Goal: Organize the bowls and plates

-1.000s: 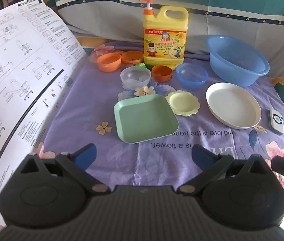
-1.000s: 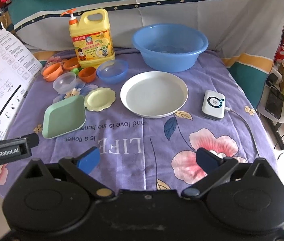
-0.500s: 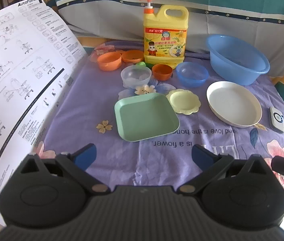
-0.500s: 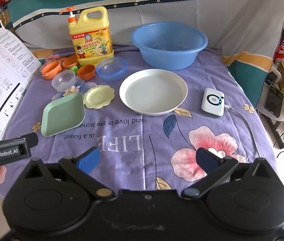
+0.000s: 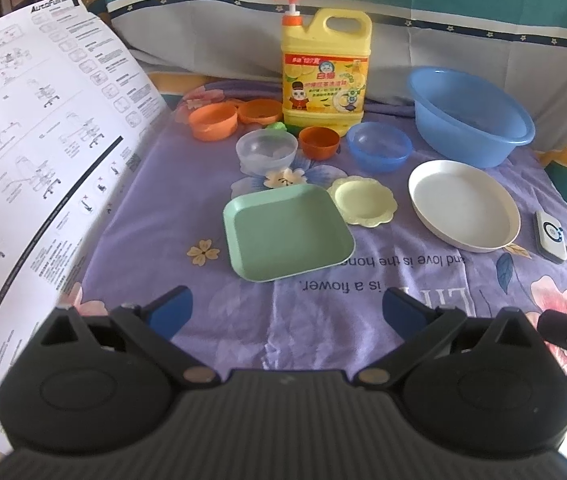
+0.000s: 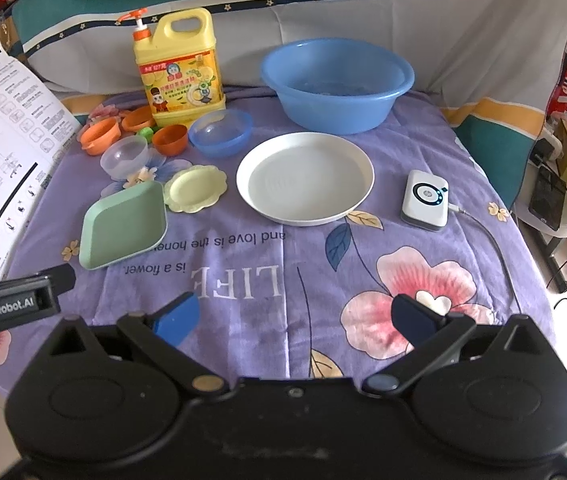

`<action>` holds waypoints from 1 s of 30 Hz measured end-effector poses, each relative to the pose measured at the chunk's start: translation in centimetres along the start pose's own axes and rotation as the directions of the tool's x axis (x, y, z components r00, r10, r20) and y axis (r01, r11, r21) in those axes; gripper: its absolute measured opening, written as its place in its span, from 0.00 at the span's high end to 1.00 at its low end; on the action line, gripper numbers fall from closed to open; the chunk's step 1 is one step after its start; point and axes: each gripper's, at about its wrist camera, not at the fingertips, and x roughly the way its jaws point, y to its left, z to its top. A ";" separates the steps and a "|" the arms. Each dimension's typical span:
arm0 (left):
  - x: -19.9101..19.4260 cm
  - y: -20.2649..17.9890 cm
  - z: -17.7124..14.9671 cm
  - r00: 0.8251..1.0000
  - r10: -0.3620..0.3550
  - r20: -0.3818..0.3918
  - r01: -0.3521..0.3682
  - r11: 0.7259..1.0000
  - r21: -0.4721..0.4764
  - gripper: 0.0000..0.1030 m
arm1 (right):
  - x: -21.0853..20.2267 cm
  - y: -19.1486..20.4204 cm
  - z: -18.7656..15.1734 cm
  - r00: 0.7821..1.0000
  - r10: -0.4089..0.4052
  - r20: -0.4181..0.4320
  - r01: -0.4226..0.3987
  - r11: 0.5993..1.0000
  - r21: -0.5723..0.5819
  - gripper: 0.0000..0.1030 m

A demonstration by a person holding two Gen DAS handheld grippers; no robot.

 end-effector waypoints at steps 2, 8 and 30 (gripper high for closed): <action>0.1 -0.2 -0.1 1.000 -0.008 0.003 0.008 1.000 0.008 0.00 | 0.0 -0.1 0.0 1.000 0.000 -0.001 0.000 1.000 0.000 0.00; 0.2 -0.5 -0.3 0.999 -0.029 0.024 0.029 0.999 0.017 0.00 | 0.4 -0.3 -0.1 1.000 0.002 -0.009 -0.002 1.000 0.005 0.00; 6.1 -2.0 0.3 0.996 -0.008 -0.094 0.011 0.999 0.034 0.00 | 5.5 -3.4 -0.2 0.998 0.065 -0.021 -0.065 0.998 0.016 0.00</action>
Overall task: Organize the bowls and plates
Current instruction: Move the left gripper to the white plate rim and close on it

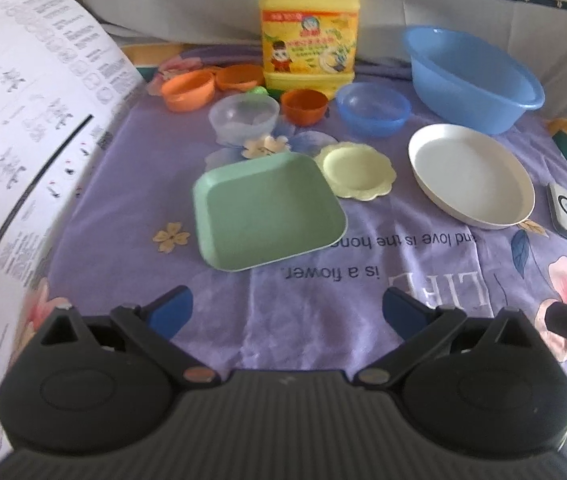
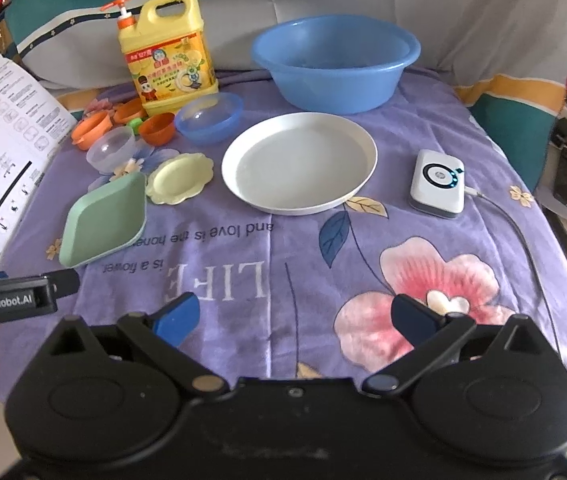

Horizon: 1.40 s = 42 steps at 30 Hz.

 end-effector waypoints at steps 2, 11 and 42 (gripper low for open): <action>0.9 -0.6 0.8 1.000 0.005 0.001 -0.005 1.000 -0.004 0.00 | 0.7 -0.6 0.3 1.000 -0.002 0.013 0.002 1.000 -0.007 0.00; 4.6 -7.0 5.6 0.999 0.015 0.030 -0.019 0.994 0.111 0.00 | 5.0 -4.6 5.2 0.998 -0.060 0.037 0.060 0.998 -0.004 0.00; 14.2 -14.4 8.5 0.972 -0.176 -0.153 0.191 0.978 0.085 0.69 | 18.9 -8.9 13.3 1.000 -0.002 -0.031 0.000 0.998 -0.059 0.89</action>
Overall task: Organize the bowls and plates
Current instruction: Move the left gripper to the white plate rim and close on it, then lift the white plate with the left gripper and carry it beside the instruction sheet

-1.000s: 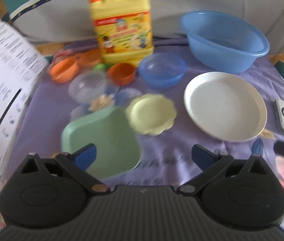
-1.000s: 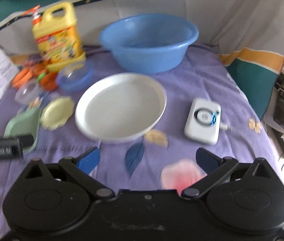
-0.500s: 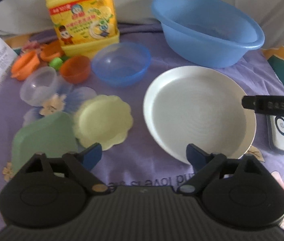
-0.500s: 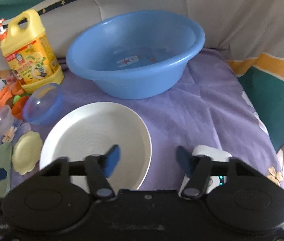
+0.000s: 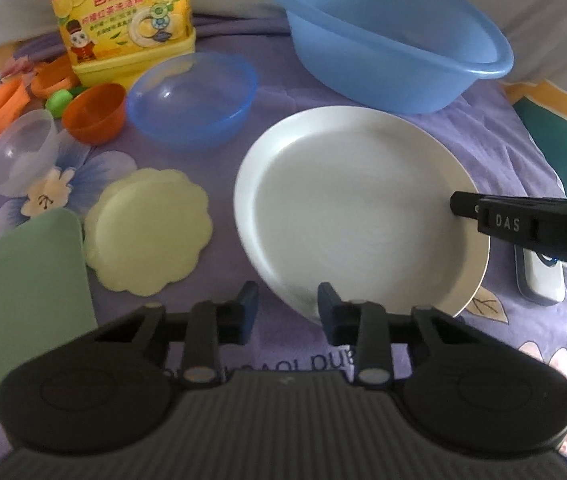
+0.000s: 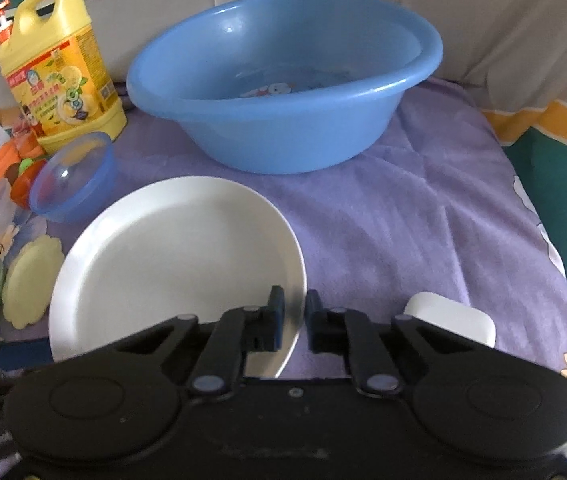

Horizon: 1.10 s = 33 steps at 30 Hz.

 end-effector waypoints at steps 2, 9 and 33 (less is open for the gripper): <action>0.2 0.0 0.1 1.000 0.003 0.003 -0.003 1.000 -0.002 0.69 | 0.1 0.0 0.1 1.000 -0.007 -0.002 0.007 1.000 -0.007 0.89; 0.7 -0.3 0.8 1.000 0.018 0.007 -0.018 1.000 -0.019 0.67 | 0.9 -0.5 1.2 1.000 0.019 0.003 -0.019 1.000 0.016 0.84; -4.8 0.2 -1.7 0.992 0.064 0.108 -0.071 0.996 0.062 0.68 | -5.5 3.1 -4.6 1.000 -0.019 0.013 0.018 1.000 0.024 0.81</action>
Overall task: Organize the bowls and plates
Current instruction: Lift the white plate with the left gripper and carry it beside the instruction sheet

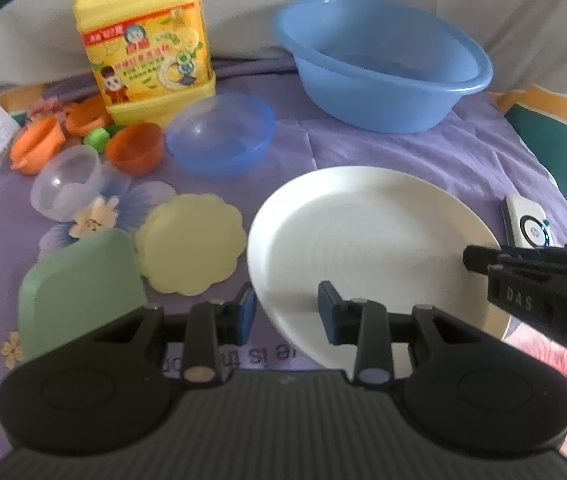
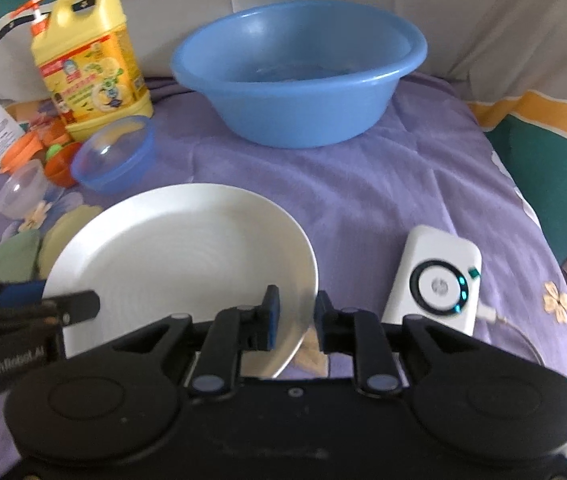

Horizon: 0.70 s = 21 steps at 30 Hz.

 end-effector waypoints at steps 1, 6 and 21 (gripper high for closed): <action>-0.4 0.1 -0.2 1.000 0.000 0.003 0.000 1.000 0.003 0.68 | -0.5 0.3 -0.4 1.000 -0.001 0.001 0.001 1.000 -0.004 0.81; -3.4 1.7 -1.2 0.999 -0.007 0.041 0.007 1.000 0.015 0.68 | -3.7 2.0 -1.5 0.999 -0.006 0.034 0.008 0.999 -0.047 0.81; -13.2 13.6 -8.1 0.993 0.085 0.086 -0.078 0.993 -0.087 0.68 | -11.4 14.9 -4.9 0.992 0.115 0.058 -0.097 0.963 -0.251 0.81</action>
